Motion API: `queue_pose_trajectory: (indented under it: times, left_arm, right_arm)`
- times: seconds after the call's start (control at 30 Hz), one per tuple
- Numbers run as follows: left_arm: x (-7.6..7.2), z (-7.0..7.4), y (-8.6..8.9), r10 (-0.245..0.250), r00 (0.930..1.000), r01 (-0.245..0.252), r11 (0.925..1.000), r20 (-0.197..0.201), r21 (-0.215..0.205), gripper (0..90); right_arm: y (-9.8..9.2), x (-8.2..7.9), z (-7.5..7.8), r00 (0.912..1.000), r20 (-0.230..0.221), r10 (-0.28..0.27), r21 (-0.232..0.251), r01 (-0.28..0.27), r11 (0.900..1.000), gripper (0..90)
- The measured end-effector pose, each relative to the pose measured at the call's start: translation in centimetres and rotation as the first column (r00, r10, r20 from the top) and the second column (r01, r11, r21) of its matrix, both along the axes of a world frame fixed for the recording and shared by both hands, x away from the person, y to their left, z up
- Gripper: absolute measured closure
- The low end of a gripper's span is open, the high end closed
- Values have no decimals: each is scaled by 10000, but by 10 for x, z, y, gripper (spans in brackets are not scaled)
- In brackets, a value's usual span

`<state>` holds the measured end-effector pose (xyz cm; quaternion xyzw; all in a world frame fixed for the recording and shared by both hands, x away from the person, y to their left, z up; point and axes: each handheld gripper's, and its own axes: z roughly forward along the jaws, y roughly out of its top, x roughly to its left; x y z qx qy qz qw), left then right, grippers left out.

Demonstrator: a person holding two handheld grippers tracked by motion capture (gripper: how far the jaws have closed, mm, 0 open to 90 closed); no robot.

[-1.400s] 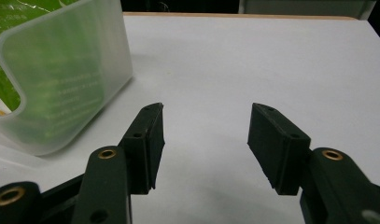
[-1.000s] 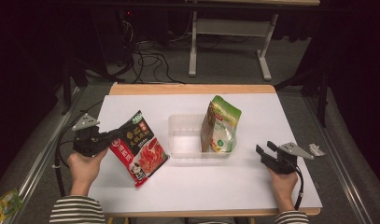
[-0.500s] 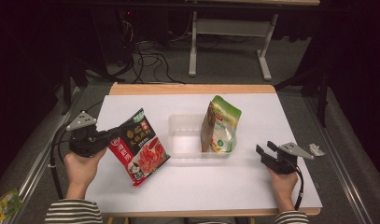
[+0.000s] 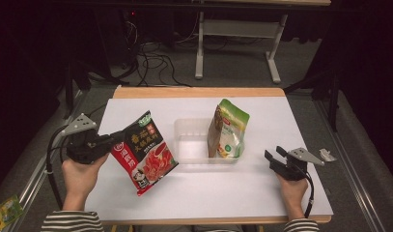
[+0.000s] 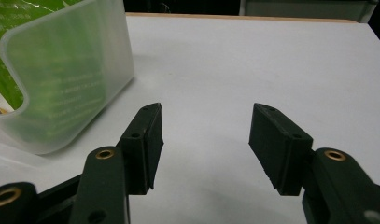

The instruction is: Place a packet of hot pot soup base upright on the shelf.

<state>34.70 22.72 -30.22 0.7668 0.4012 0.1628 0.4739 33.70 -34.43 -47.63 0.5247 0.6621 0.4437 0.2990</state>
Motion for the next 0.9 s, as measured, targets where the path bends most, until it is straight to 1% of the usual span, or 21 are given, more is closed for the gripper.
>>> queue_pose_trajectory:
  times: [0.27,0.47,0.67,0.73,0.9]
  left_arm:
    - [0,7,-9,-290,9996,291,9995,75,-130,892]
    - [1,11,-15,-355,9993,357,9992,100,-186,892]
    - [7,12,-27,-567,9984,568,9982,42,-193,891]
    - [9,12,-30,-653,9979,653,9975,8,-270,892]
    - [12,15,-42,-759,9971,761,9968,79,-247,891]
  right_arm:
    - [0,0,0,10000,-18,6,33,-6,10000,439]
    - [0,0,0,10000,0,35,-36,-35,10000,439]
    - [0,0,0,10000,17,43,-44,-43,10000,437]
    - [0,0,0,10000,-8,30,-55,-30,10000,437]
    - [1,0,0,10000,12,36,-75,-36,10000,437]
